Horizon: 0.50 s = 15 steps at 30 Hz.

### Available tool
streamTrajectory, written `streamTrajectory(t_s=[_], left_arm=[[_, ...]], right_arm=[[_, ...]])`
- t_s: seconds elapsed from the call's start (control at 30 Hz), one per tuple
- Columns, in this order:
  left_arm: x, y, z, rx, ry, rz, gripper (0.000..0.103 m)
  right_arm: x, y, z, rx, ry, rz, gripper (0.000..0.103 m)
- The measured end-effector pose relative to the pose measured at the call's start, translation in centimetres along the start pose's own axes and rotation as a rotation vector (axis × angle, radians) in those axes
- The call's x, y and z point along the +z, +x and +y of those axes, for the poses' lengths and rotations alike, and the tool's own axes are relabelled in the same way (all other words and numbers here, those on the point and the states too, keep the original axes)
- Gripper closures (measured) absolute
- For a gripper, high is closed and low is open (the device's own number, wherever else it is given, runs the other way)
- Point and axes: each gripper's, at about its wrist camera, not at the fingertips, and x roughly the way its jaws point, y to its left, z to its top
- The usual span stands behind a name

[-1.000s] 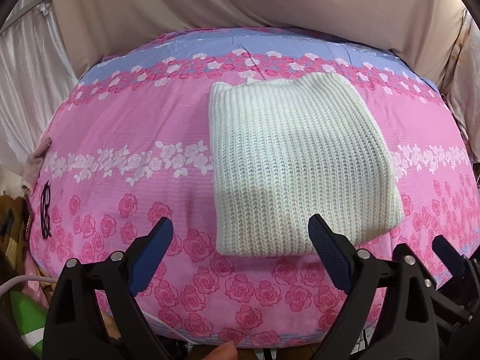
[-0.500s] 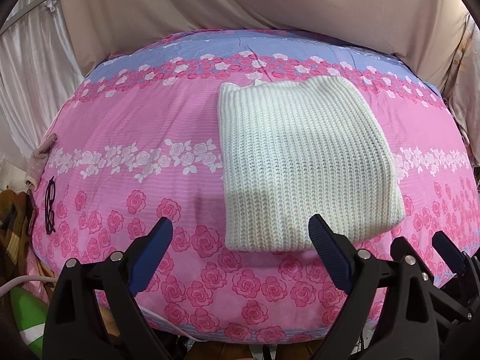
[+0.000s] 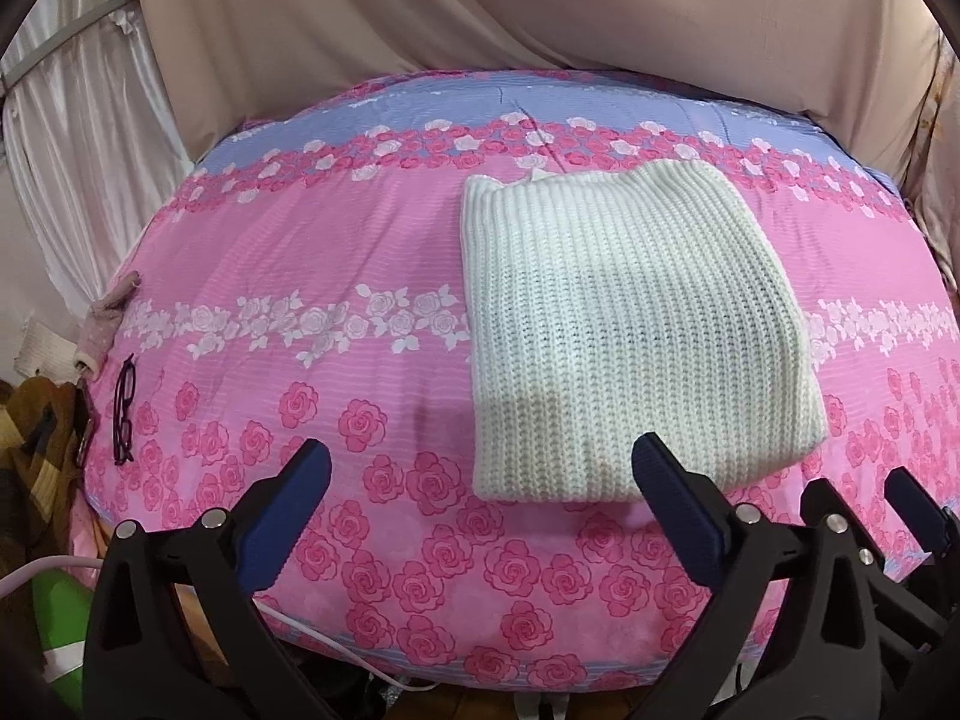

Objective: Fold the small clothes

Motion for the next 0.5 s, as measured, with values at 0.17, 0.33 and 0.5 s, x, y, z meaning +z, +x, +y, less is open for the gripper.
streamTrajectory(t_s=[0.17,0.33,0.5], left_arm=[[-0.42,0.35,-0.25,-0.002,0.02,0.009,0.005],[-0.66,0.53,-0.5,0.004,0.038,0.019,0.007],[-0.72,0.67,-0.43,0.0,0.031,0.023,0.008]], right_arm=[[0.0,-0.14,-0.11,-0.013,-0.003,-0.005,0.032],[-0.02,-0.21,-0.1,-0.037,-0.015,-0.007,0.032],[-0.16,-0.19,0.07,-0.037,-0.022,-0.005,0.032]])
